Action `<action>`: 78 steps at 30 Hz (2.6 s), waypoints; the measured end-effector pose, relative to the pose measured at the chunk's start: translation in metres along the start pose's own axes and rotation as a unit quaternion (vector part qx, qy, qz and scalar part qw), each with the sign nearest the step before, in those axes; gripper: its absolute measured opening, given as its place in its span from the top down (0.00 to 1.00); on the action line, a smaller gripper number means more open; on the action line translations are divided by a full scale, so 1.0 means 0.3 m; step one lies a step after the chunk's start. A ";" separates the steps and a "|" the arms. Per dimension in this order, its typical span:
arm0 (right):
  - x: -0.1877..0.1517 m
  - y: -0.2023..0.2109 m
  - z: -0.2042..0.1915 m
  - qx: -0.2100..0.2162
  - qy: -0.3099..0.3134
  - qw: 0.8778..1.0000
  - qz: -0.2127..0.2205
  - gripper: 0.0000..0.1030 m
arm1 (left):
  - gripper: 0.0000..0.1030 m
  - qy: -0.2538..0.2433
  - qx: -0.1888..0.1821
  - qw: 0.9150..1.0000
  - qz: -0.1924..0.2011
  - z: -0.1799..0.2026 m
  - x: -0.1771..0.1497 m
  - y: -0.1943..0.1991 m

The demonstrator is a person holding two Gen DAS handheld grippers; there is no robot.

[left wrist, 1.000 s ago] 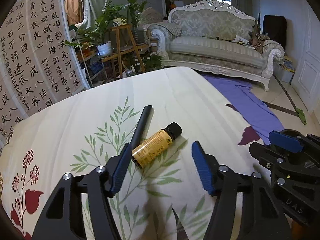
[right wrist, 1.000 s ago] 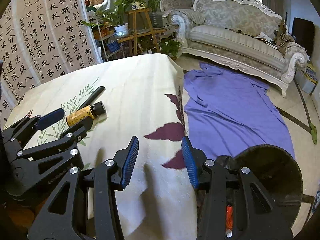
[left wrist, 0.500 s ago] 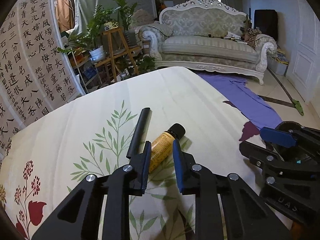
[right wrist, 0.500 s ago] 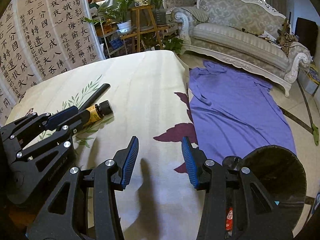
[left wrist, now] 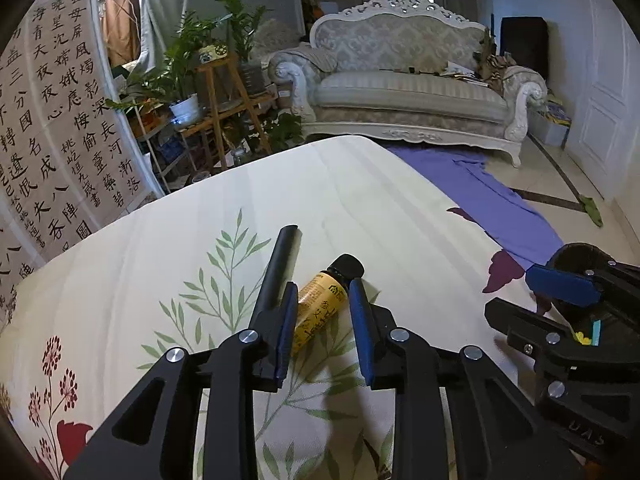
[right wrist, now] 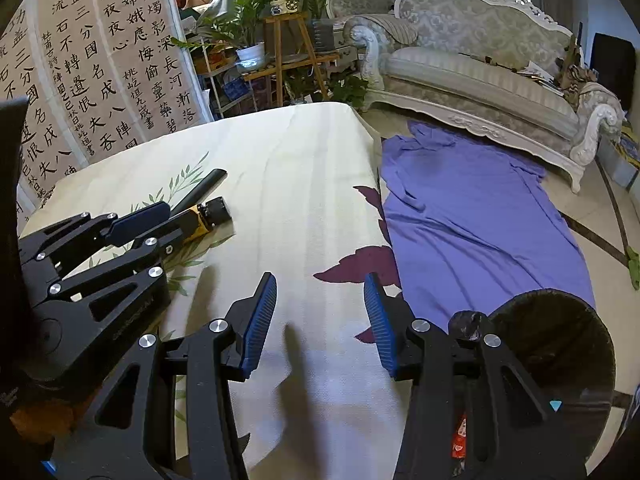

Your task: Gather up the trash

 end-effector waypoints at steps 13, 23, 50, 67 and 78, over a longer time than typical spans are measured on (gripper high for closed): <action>-0.015 0.013 -0.026 0.008 -0.001 1.000 -0.002 0.57 | 0.73 0.044 -0.043 0.998 -0.021 -0.043 -0.042 0.018; 0.020 0.020 -0.102 0.028 0.008 1.000 -0.001 0.57 | 0.73 0.064 -0.011 0.998 -0.004 -0.147 -0.081 0.122; 0.143 -0.111 -0.353 0.025 -0.020 0.999 -0.024 0.38 | 0.69 0.139 0.028 0.990 0.005 -0.407 -0.193 0.194; 0.095 -0.126 -0.342 0.002 0.012 1.000 -0.021 0.39 | 0.69 0.146 0.022 0.989 0.003 -0.407 -0.194 0.190; 0.096 -0.125 -0.302 0.000 0.029 0.999 -0.017 0.78 | 0.55 0.140 0.024 0.990 0.012 -0.397 -0.150 0.172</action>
Point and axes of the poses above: each gripper's, at about its wrist camera, not at the fingertips, and y roughly against the way its jaws point, z to its right, x to its top, the point moved 8 cm from there along -y, roughly the way its jaws point, and after that the axes turned 12 degrees about -x, right-handed, at the moved point
